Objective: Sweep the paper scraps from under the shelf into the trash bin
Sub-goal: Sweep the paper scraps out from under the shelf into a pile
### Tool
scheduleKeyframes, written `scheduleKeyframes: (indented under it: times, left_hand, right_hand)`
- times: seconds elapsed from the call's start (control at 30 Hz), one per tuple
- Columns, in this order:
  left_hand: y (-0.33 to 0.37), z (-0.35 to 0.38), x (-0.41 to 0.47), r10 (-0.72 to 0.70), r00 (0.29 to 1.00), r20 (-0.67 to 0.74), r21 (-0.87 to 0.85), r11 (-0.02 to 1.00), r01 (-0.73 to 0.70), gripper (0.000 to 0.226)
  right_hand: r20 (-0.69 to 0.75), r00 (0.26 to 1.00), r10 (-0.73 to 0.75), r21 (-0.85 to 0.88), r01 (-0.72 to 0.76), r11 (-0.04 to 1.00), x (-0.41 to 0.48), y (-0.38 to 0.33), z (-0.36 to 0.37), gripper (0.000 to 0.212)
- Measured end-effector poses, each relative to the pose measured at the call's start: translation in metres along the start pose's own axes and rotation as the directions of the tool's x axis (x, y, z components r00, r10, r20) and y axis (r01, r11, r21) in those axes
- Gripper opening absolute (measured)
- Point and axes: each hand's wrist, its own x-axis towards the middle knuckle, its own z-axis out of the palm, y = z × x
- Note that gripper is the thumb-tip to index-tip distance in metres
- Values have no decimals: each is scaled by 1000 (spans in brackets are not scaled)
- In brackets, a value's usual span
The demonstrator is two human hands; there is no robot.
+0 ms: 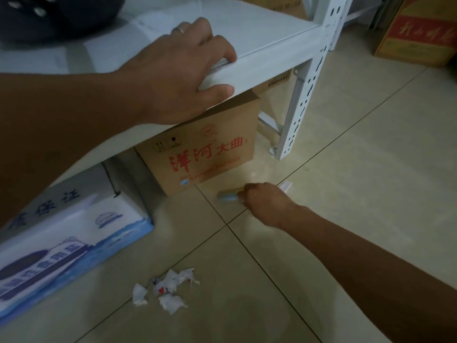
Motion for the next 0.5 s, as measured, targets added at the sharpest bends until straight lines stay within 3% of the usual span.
scheduleKeyframes:
  times: [0.07,0.13,0.23,0.33,0.4,0.5]
  left_hand:
    - [0,-2,-2,5,1000,12,18,1000,-6,55]
    - [0,-2,-4,-4,999,35,27,1000,3,56]
    - [10,-5,-16,-62,997,42,29,998,61,58]
    - [35,-14,-56,-88,996,-4,-102,991,87,54]
    - [49,-17,-99,-70,997,13,-257,964,71,47]
    - [54,-6,-175,-118,989,92,-379,914,144,39]
  right_hand:
    - [-31,995,-93,81,95,992,-29,-12,-3,17]
    - [-120,993,-18,140,35,990,-55,-3,-8,17]
    - [-271,913,306,126,-281,951,-66,43,-7,18]
    - [-188,797,574,154,-554,819,-62,78,0,21]
    - [-118,813,569,139,-554,821,-57,69,8,22]
    - [-86,913,399,125,-388,913,-53,11,12,20]
